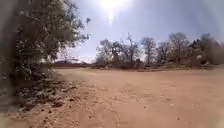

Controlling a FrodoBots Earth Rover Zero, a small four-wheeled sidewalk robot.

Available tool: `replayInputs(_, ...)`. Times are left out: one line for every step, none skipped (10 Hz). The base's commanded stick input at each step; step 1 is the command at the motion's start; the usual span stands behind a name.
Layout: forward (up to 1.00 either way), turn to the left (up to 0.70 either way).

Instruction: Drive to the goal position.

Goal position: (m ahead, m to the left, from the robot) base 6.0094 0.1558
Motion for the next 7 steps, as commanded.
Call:
replayInputs(0.85, 0.0)
replayInputs(0.85, 0.0)
replayInputs(0.85, 0.0)
replayInputs(0.85, 0.0)
replayInputs(0.85, 0.0)
replayInputs(0.85, 0.0)
replayInputs(0.85, 0.0)
